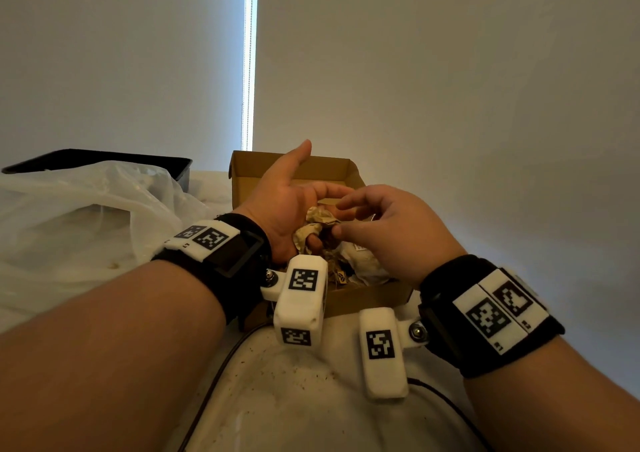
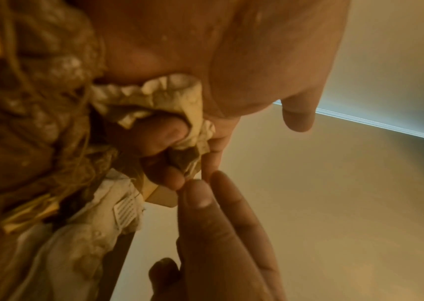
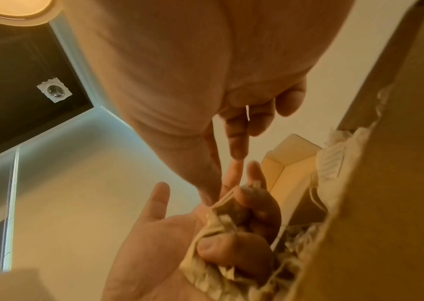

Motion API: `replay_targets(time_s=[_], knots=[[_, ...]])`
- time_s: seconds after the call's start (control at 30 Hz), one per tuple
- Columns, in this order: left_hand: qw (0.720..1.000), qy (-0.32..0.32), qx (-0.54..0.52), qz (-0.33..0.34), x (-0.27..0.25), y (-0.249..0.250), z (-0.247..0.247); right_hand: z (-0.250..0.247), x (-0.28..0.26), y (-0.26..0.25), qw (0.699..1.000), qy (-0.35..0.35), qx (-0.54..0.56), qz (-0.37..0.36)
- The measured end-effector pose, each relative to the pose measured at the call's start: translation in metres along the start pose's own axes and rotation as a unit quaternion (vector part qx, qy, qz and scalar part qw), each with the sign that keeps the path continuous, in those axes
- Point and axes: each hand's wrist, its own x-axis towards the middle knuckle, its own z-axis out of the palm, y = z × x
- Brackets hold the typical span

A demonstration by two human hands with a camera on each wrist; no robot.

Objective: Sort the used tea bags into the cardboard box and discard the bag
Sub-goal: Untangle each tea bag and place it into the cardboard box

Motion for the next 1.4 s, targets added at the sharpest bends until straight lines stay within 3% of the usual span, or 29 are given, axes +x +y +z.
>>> replay_targets(time_s=[0.37,0.57,0.67,0.8,1.13,1.23,1.4], knots=[[0.998,-0.058,0.034,-0.007,-0.006,0.001,0.005,0.014,0.006,0.004,1.0,-0.017,0.018,0.002],[0.998,-0.012,0.055,0.007,-0.002,-0.001,0.005,0.009,0.008,0.016,0.985,0.117,0.124,-0.009],[0.992,0.021,0.121,0.03,-0.003,-0.002,0.008,0.005,0.013,0.023,0.965,0.175,0.194,0.029],[0.974,0.071,0.206,0.058,-0.002,-0.004,0.01,0.005,0.016,0.027,0.938,0.156,0.3,0.073],[0.962,0.155,0.203,0.096,-0.001,-0.004,0.012,0.007,0.017,0.028,0.938,0.151,0.305,0.068],[0.962,0.157,0.201,0.097,0.0,-0.004,0.013,0.006,0.018,0.028,0.94,0.156,0.297,0.06],[0.972,0.107,0.188,0.093,-0.005,-0.004,0.018,0.005,0.019,0.03,0.939,0.153,0.305,0.055]])
